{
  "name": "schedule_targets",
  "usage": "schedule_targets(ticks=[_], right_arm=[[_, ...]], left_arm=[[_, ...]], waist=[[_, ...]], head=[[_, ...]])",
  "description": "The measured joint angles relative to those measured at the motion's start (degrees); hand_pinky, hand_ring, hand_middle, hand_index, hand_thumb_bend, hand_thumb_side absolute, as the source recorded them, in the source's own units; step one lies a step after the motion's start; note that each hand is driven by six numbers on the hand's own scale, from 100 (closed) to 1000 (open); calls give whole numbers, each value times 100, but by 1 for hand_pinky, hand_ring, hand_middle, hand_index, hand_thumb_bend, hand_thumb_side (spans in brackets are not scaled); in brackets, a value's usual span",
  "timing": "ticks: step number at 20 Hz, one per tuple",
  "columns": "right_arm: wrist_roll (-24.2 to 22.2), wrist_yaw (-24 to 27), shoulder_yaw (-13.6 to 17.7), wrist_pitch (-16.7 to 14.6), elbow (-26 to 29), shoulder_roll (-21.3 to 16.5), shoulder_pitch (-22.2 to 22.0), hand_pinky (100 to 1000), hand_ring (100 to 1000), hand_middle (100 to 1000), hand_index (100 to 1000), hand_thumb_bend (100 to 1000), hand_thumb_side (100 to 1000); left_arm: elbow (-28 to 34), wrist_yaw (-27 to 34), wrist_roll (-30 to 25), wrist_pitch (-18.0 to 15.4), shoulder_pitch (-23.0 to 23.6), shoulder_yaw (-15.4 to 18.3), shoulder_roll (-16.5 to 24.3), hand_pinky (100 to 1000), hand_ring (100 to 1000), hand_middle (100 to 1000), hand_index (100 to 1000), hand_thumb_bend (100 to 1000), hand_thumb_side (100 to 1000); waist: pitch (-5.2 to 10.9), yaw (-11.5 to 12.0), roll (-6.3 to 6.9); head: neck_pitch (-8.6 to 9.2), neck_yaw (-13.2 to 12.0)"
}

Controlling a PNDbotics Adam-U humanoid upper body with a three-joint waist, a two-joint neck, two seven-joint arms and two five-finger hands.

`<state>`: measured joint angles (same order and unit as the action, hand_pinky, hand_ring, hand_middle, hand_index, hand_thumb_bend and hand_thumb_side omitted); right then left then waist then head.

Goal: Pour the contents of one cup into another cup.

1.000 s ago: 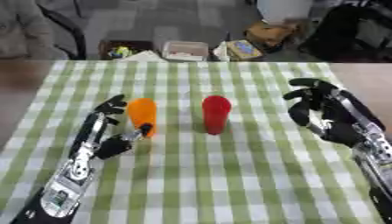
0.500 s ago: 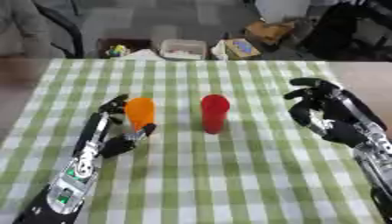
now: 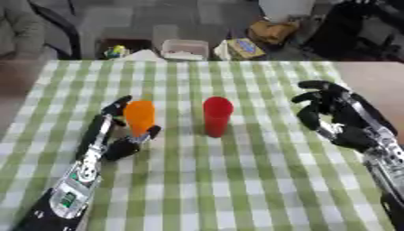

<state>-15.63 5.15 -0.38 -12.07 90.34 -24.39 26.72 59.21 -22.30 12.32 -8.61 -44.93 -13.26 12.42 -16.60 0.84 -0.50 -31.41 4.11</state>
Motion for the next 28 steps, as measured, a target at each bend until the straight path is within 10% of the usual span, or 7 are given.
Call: schedule_targets(ticks=[28], right_arm=[[-13,2,0,9,0,1,2,590,753,304,835,514,469]], left_arm=[[-125,-128,-64,-99,-84,-33,-66,585,669,616,935,494,475]], waist=[[-4,-46,22]], head=[[31,-2]])
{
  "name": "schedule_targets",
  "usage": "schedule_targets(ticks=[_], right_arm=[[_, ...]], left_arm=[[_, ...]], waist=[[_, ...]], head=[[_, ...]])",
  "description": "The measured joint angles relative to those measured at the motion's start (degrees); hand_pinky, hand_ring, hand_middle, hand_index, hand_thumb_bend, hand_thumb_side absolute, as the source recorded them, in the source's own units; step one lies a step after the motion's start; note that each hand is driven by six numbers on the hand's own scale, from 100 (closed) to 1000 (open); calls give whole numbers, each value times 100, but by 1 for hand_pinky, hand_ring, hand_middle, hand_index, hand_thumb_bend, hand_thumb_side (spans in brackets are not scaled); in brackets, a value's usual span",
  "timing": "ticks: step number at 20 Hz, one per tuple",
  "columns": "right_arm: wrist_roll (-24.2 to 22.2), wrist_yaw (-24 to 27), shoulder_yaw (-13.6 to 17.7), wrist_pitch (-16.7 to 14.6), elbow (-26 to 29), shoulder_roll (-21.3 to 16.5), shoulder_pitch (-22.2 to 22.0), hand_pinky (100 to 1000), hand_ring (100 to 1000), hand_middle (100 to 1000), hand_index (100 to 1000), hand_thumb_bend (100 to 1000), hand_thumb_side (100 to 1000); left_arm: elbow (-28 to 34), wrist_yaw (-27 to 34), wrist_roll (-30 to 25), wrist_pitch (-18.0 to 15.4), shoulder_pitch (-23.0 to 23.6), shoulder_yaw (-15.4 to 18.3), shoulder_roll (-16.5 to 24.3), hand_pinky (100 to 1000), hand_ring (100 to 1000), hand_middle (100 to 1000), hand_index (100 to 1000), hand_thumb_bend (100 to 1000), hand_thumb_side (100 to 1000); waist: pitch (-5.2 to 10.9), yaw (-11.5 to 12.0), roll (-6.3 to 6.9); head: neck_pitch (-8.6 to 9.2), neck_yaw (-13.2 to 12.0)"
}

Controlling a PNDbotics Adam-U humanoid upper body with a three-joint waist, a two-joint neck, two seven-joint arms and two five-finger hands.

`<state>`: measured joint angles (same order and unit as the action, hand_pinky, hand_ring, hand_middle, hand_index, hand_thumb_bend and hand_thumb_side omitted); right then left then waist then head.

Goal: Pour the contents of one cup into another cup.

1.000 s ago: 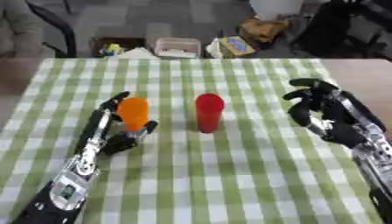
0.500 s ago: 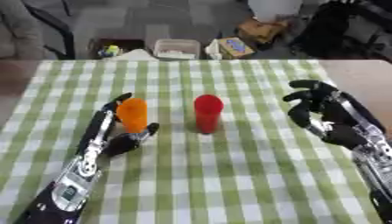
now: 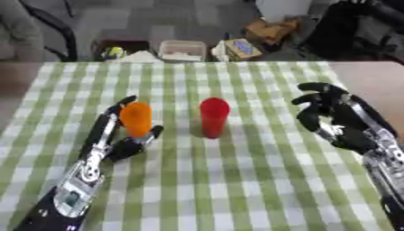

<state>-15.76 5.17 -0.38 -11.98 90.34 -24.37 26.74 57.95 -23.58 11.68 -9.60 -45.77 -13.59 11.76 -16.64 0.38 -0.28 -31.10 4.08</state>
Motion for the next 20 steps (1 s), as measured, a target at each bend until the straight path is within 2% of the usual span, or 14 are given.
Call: schedule_targets(ticks=[10,11,16,20], right_arm=[[-3,0,0,-1,0,1,3,590,753,303,835,509,470],[-3,0,0,-1,0,1,3,590,753,303,835,509,470],[-5,0,0,-2,0,1,3,589,752,300,835,506,469],[-6,0,-2,-3,-2,1,3,586,751,298,835,499,467]], left_arm=[[-61,122,-52,-114,-14,-2,-31,472,526,526,921,251,365],[-66,138,-52,-129,-15,-2,-31,469,523,525,921,247,363],[-84,235,-16,-196,-19,-2,-32,404,469,495,911,100,307],[-58,336,76,-245,4,-3,-33,380,453,482,904,100,280]], waist=[[0,31,-5],[0,31,-6],[0,37,-7],[0,48,-4]], head=[[2,1],[2,1],[3,2],[4,5]])
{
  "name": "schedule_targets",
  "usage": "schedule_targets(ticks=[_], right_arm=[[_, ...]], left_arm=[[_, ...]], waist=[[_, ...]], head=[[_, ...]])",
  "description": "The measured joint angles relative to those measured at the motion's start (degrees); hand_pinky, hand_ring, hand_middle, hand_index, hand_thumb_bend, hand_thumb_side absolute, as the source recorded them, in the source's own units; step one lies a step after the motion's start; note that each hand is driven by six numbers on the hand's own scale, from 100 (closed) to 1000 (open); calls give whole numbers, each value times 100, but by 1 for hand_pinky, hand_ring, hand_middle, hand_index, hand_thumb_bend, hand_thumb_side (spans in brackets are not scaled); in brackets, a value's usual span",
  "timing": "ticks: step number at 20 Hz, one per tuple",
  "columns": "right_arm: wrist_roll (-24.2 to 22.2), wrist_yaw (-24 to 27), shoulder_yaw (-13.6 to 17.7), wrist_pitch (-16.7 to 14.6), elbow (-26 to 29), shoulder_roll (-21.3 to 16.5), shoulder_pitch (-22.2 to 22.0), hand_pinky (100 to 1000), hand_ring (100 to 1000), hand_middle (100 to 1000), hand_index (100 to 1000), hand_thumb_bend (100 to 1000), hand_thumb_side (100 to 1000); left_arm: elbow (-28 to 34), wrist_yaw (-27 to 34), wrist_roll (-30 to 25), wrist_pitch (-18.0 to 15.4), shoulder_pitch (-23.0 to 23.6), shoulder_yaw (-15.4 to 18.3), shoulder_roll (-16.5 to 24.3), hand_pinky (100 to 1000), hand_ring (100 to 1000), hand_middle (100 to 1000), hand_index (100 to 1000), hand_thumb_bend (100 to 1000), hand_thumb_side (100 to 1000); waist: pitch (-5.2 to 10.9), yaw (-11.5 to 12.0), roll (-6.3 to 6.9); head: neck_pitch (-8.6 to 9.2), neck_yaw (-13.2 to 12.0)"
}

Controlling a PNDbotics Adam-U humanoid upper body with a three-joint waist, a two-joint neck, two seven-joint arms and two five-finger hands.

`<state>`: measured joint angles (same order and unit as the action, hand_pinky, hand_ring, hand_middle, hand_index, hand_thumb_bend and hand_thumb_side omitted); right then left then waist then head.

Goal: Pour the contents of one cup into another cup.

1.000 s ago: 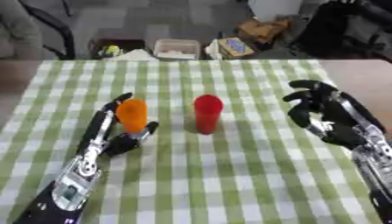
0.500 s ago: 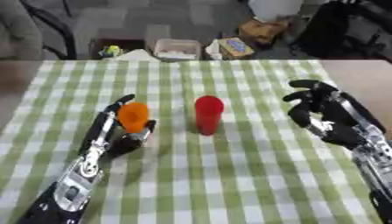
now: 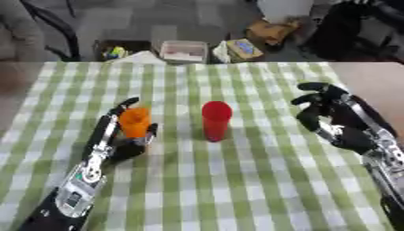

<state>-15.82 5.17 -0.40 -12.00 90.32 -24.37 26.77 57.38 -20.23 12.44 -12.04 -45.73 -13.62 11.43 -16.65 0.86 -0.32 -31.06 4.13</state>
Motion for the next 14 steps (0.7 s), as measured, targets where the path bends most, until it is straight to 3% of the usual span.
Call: schedule_targets(ticks=[14], right_arm=[[59,-64,-84,-56,-406,0,93,559,729,280,831,477,431]], left_arm=[[962,434,137,77,247,-139,196,359,440,464,895,100,263]], waist=[[2,93,79]], head=[[23,37]])
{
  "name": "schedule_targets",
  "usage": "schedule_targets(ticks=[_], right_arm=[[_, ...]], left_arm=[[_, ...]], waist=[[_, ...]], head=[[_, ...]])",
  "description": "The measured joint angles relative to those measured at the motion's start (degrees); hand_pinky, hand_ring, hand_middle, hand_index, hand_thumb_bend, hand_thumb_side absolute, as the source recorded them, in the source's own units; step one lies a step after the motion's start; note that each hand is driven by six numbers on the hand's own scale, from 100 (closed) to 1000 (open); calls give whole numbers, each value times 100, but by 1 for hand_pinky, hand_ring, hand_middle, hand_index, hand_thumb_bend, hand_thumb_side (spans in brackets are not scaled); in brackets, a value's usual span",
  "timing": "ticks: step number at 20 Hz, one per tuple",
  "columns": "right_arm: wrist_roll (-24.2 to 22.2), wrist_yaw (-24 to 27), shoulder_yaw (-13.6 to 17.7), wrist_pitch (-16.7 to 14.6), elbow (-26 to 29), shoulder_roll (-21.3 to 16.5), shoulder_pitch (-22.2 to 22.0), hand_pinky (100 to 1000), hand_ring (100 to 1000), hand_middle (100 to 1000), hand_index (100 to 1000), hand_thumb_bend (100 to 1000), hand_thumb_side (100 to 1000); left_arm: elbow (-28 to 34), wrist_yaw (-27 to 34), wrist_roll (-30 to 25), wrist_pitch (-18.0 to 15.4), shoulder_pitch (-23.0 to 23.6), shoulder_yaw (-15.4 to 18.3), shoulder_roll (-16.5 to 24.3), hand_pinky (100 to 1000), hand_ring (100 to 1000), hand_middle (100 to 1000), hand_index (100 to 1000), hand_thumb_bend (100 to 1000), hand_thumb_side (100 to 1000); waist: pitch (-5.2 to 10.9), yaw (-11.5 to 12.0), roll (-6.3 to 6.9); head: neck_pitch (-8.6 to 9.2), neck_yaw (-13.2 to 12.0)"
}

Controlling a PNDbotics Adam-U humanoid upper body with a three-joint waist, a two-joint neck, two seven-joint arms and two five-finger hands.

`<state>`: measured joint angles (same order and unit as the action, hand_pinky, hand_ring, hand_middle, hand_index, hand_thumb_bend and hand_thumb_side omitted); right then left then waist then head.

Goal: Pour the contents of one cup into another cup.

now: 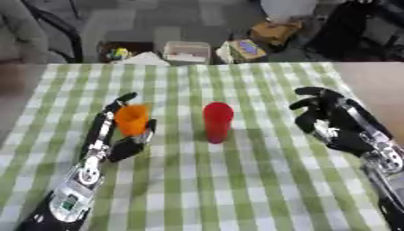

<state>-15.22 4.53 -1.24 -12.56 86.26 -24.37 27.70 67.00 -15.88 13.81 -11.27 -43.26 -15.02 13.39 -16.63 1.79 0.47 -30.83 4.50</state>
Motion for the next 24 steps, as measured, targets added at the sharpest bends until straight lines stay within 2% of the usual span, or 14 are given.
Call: schedule_targets(ticks=[5,11,24], right_arm=[[189,-318,-40,-164,-412,0,114,579,788,328,844,509,422],[532,-983,-133,-462,-1030,75,402,662,901,456,891,572,407],[929,-2183,-216,-938,-2338,584,1052,688,919,473,906,587,397]], left_arm=[[615,324,-84,147,132,-75,165,358,440,462,894,100,278],[1349,692,-286,352,310,-224,217,359,441,461,893,100,292],[2133,1144,-593,619,392,-526,114,358,442,459,892,100,307]], waist=[[19,83,13],[68,179,28],[146,446,63]], head=[[18,27],[26,90],[72,232]])
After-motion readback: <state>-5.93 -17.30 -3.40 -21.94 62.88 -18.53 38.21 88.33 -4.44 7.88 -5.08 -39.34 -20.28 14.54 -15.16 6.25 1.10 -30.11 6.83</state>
